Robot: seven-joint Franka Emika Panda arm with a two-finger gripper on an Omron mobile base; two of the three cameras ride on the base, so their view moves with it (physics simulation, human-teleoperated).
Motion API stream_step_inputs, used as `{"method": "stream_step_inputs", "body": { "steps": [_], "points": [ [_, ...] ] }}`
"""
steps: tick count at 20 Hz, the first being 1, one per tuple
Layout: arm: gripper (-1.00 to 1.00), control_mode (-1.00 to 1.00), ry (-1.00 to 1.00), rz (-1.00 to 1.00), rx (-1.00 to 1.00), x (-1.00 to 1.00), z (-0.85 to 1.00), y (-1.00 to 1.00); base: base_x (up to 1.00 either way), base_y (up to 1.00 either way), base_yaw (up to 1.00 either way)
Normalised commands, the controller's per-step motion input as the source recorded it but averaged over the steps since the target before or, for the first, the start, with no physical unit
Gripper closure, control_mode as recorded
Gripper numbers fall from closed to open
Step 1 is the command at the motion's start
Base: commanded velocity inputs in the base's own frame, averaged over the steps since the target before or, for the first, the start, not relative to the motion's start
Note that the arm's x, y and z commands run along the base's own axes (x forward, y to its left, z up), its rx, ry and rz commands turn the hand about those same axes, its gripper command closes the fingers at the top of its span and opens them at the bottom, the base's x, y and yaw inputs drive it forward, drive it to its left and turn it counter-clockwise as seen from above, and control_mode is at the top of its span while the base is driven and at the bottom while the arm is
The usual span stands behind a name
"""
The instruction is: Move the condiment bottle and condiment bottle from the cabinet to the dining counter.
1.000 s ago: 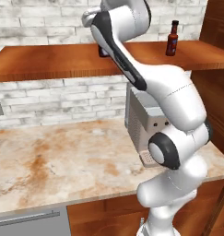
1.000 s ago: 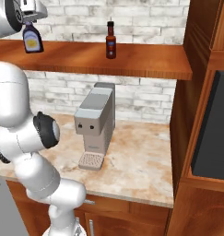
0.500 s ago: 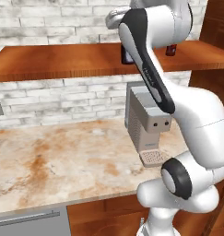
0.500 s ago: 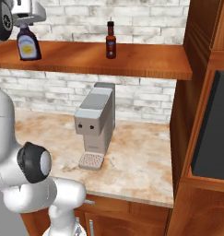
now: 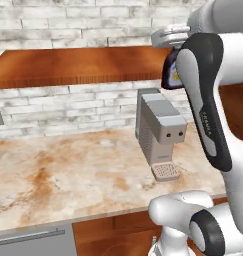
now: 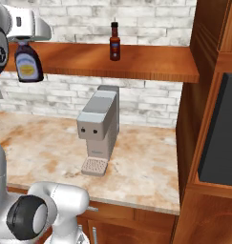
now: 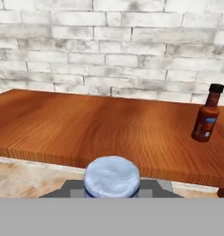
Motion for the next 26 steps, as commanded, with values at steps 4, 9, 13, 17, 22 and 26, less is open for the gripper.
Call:
{"method": "stream_step_inputs", "body": {
  "steps": [4, 9, 13, 17, 22, 26],
  "points": [
    [1.0, -1.0, 0.0, -0.03, 0.03, -0.84, -0.46, -0.3, 0.0, 0.0, 0.0],
    [1.0, -1.0, 0.03, -0.05, 0.01, -0.42, -0.55, -0.04, 0.0, 0.0, 0.0],
    [1.0, -1.0, 0.06, -0.04, 0.03, -0.03, -0.45, -0.11, 0.0, 0.0, 0.0],
    [1.0, -1.0, 0.11, -0.04, 0.04, 0.0, -0.52, -0.15, 0.0, 0.0, 0.0],
    [1.0, -1.0, 0.02, 0.0, 0.01, -0.03, -0.32, -0.14, 0.0, 0.0, 0.0],
    [1.0, 1.0, 0.0, 0.0, 0.0, -0.26, -0.03, -0.06, -0.5, -0.15, 0.0]
  ]
}}
